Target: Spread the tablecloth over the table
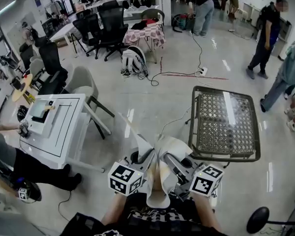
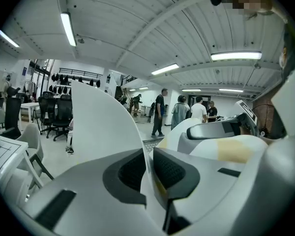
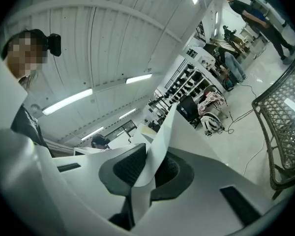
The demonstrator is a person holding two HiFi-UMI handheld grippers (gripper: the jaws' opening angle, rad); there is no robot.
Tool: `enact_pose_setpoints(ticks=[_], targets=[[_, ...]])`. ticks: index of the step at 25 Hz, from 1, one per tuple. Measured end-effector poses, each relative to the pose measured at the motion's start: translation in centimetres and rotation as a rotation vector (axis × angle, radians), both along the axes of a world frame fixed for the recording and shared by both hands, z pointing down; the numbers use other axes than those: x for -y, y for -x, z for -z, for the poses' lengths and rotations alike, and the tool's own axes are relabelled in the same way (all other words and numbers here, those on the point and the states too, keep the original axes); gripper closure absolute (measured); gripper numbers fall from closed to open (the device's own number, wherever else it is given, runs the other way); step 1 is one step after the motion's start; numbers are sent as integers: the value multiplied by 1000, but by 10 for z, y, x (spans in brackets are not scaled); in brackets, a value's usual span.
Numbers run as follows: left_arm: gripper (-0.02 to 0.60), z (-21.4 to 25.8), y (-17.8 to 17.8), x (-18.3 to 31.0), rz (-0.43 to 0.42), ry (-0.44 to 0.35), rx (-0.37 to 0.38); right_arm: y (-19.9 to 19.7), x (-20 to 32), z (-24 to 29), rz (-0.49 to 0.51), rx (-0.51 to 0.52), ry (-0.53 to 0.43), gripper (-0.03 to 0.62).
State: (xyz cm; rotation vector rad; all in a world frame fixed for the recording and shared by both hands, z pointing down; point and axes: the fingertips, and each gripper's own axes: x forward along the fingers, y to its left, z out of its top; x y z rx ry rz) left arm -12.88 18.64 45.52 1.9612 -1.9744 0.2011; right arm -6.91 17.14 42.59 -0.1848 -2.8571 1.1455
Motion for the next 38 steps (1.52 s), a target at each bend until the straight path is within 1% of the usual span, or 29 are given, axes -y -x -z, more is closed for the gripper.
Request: enact_pose_setpoints(ticks=[9,15,20,24,27,33,38], targets=[[523,-1,-8,14,16,6,-7,-8,14,-5,22,-25,-20,551],[523,2,-20,36,24,-7,6,-23,33,-5,28,-10,-20,553],[523,1,-36,47,23,9,37,-44,44,-10,33,-9,-9,554],[523,-3,-47,53,30,21,38,-55,52,-18,32,-25,-1,557],[522,-7,-53,61,17,38,36,-59,58,-22,29,-18,9,559],[522,-12,-54,86,-27,68,46,-55,85,-27,-11,-5,39,562],[522,-25,-31,117,-63,75,42,-32,113,-39,-43,4,54,565]])
